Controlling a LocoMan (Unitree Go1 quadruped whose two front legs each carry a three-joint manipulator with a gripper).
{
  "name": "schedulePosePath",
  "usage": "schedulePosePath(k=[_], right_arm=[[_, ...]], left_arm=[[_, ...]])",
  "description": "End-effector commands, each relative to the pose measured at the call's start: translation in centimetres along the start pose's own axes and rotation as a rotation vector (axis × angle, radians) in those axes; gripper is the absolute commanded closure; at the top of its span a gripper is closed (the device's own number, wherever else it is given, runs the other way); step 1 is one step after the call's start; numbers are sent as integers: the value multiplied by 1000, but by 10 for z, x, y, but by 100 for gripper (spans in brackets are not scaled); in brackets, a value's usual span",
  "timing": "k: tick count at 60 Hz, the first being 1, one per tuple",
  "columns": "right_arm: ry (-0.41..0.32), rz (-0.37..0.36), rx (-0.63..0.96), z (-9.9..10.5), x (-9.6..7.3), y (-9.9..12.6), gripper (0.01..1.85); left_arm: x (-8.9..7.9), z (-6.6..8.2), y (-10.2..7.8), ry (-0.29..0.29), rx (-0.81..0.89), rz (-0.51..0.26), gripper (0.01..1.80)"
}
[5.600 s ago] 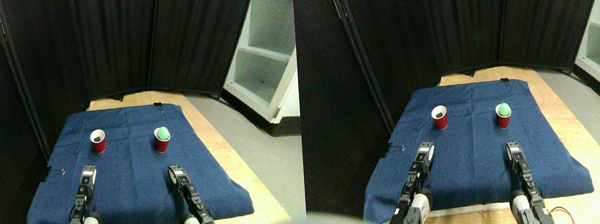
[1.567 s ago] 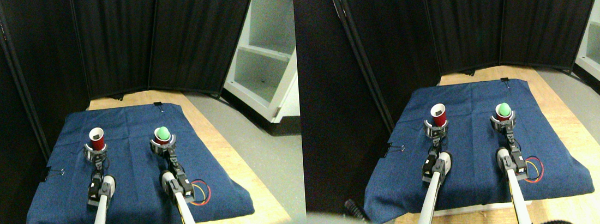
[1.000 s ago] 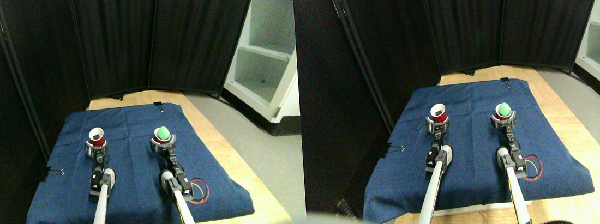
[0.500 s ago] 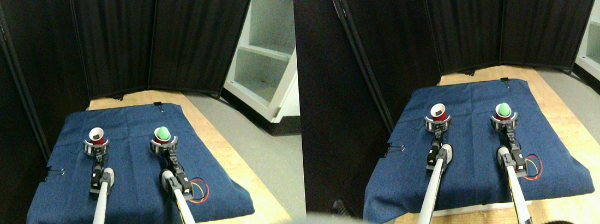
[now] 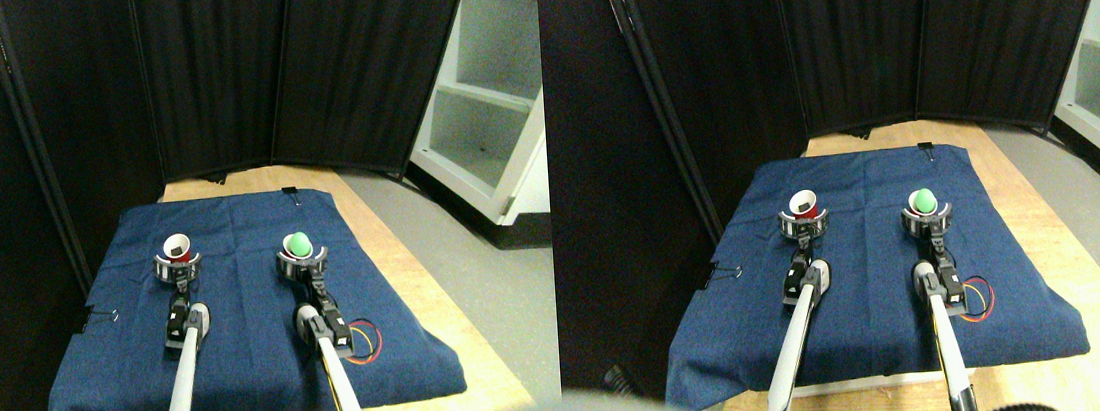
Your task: Pour (bimanual)
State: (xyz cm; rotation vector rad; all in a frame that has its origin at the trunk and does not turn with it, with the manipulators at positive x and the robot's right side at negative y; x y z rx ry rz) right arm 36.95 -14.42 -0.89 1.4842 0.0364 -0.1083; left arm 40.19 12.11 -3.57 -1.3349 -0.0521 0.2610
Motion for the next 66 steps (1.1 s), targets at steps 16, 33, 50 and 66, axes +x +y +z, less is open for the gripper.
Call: schedulePosePath(k=[16, 33, 50, 66], right_arm=[[5, 0, 5, -4, 7, 0, 85], [-11, -4, -2, -3, 11, -1, 82], [-32, 46, 12, -4, 13, 0, 136], [-116, 92, 11, -6, 13, -2, 153]], left_arm=[[7, -4, 8, -6, -1, 1, 71], [14, -2, 10, -18, -8, 12, 73], [16, -6, 10, -108, -9, -4, 148], [13, -5, 7, -161, -18, -19, 148]])
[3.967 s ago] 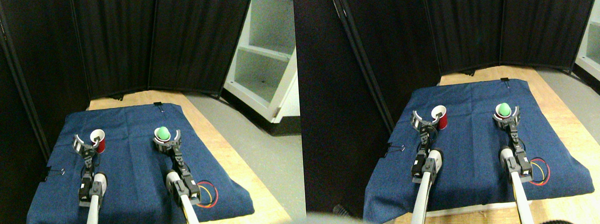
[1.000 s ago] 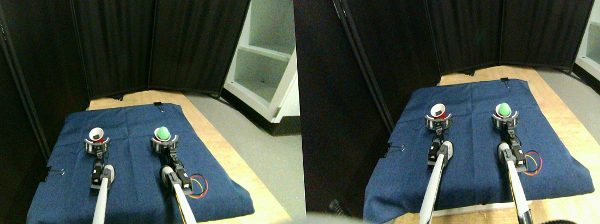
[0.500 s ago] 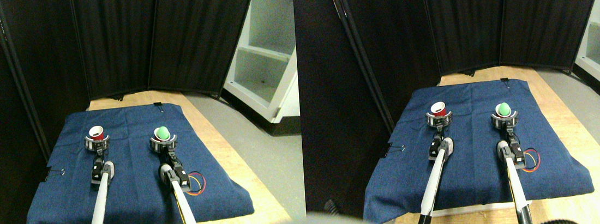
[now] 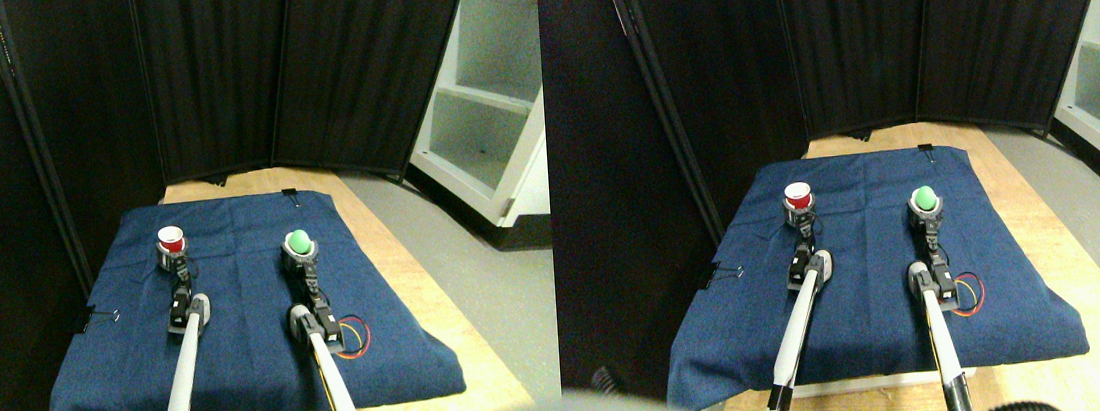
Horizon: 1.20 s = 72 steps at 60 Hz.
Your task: Pour (bimanual)
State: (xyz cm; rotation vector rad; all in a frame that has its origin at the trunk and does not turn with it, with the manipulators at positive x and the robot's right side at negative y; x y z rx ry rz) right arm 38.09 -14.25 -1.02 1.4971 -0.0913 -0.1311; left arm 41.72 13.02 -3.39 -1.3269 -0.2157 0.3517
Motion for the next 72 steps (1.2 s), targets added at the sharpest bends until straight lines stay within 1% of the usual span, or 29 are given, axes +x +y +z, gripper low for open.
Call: schedulePosePath(k=[1, 9, 13, 19, 23, 25, 31, 35, 39, 43, 48, 56, 59, 61, 67, 72], right_arm=[[-22, 21, 8, -4, 1, -2, 153], [-29, 15, 24, -5, -2, -1, 153], [-28, 17, 16, -5, -3, -1, 153], [-23, 29, 15, -4, -3, 0, 153], [-15, 36, 6, -4, -3, 2, 153], [-14, 37, 9, -4, -3, 2, 153], [-9, 42, 36, -4, -5, 9, 153], [19, 43, 54, -2, -4, 14, 153], [15, 58, 38, -3, -5, 19, 153], [35, 74, 32, -4, -4, 27, 153], [37, 66, 56, -5, -2, 35, 153], [74, 77, 42, -6, 2, 48, 153], [76, 92, 9, -6, 3, 52, 153], [58, 79, 0, -7, 2, 56, 153], [77, 80, -5, -7, 3, 62, 153], [77, 84, -12, -8, 5, 66, 153]], left_arm=[[-7, -10, 9, 9, 1, 6, 148], [-11, -9, 6, 8, -3, 6, 148], [-13, -8, 5, 26, 5, 0, 148], [-16, -7, 3, 27, 21, -11, 148], [-19, -5, 0, 52, 40, -17, 148], [-19, -4, -1, 55, 39, -16, 148], [-20, -1, -8, 78, 50, -23, 148], [-20, 1, -13, 115, 58, -33, 148], [-21, 1, -17, 135, 45, -28, 148], [-21, 1, -21, 174, 44, -33, 148], [-21, 1, -26, 185, 42, -33, 148], [-20, 0, -32, 205, 41, -36, 148], [-20, -2, -35, 217, 39, -42, 148], [-21, -4, -37, 221, 38, -43, 148], [-21, -6, -41, 241, 37, -49, 148], [-21, -9, -45, 256, 31, -50, 148]])
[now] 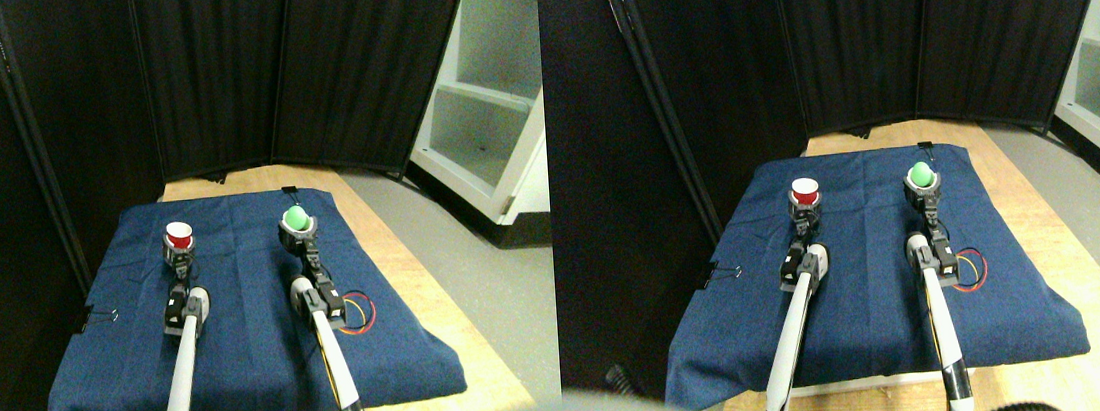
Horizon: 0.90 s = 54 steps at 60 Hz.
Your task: Pour (bimanual)
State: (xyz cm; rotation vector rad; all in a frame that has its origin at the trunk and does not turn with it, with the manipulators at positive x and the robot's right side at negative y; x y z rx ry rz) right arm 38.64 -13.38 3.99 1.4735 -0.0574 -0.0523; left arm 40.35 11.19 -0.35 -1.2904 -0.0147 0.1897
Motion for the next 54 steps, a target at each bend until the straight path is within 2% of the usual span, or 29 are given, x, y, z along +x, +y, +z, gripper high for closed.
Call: schedulePosePath(k=[1, 11, 13, 30, 41, 54], right_arm=[[5, 47, 12, -3, 3, 17, 153], [41, 36, -10, -7, 7, 27, 153], [79, 59, -19, -7, 11, 30, 153], [107, 72, -83, -15, 15, 55, 153], [123, 108, -83, -24, 18, 64, 153], [144, 118, -131, -33, 20, 73, 153]], left_arm=[[0, -4, -16, 21, -25, -44, 148], [-1, -10, -26, 60, -37, -52, 148], [-1, -11, -31, 66, -41, -52, 148], [-8, -22, -59, 126, -68, -63, 148], [-9, -27, -73, 154, -58, -73, 148], [-11, -33, -87, 188, -58, -72, 148]])
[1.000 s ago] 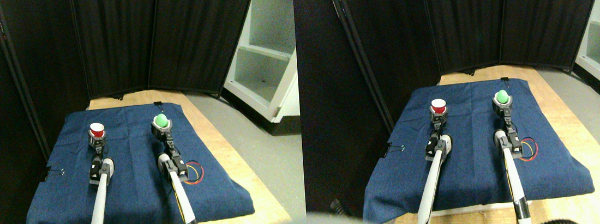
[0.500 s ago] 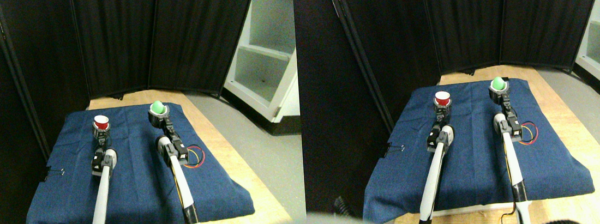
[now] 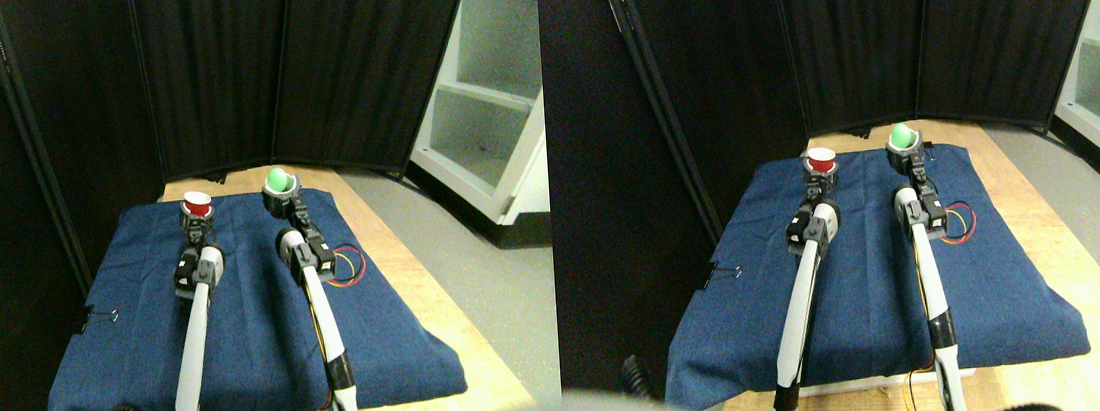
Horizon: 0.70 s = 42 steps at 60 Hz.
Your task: Pour (bimanual)
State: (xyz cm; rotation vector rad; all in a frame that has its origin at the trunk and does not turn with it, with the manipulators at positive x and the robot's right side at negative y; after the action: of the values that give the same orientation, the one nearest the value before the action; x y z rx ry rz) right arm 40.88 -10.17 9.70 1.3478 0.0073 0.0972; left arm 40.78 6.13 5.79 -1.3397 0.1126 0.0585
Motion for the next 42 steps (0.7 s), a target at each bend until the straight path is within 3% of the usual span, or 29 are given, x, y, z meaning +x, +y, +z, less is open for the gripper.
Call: schedulePosePath(k=[1, 25, 42], right_arm=[[5, 52, -13, -3, 2, 14, 153], [-12, 62, -34, -3, 11, 34, 153], [-66, 57, -110, -2, 20, 38, 153]], left_arm=[[-1, -2, -15, 19, -20, -49, 148], [11, 1, -22, 26, 24, -37, 148], [30, 8, -42, 34, 71, -42, 148]])
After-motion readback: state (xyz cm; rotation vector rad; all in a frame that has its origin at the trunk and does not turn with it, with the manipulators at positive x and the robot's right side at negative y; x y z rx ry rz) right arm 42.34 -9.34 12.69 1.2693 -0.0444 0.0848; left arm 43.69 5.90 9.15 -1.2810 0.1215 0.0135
